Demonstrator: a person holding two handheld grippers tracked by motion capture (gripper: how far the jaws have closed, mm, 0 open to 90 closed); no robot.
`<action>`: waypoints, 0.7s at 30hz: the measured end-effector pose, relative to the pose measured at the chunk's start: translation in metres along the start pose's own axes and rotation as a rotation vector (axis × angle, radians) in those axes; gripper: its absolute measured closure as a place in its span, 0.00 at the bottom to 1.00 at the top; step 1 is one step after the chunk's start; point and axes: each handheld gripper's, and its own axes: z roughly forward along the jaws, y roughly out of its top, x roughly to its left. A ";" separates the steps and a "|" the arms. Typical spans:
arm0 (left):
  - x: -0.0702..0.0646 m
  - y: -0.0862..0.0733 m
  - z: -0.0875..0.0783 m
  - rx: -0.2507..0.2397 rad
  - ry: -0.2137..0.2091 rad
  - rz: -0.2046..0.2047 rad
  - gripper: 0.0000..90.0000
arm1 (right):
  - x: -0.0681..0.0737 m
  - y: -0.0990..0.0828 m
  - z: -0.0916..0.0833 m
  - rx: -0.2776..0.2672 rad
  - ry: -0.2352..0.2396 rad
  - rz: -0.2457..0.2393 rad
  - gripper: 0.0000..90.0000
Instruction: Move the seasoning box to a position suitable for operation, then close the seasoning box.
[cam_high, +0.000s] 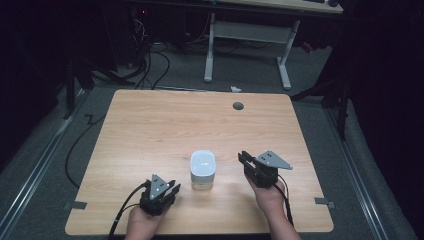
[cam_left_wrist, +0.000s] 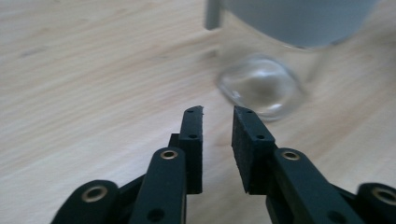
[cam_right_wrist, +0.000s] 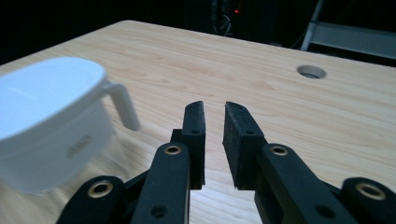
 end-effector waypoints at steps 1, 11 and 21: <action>0.004 0.003 0.000 -0.005 0.009 0.001 0.78 | -0.003 -0.001 -0.001 0.003 -0.008 0.003 0.86; 0.059 0.036 0.002 -0.064 0.122 0.032 0.66 | -0.042 -0.028 -0.019 0.046 -0.111 0.035 0.74; 0.091 0.034 -0.007 -0.095 0.190 0.019 0.59 | -0.057 -0.069 -0.051 0.054 -0.194 0.079 0.60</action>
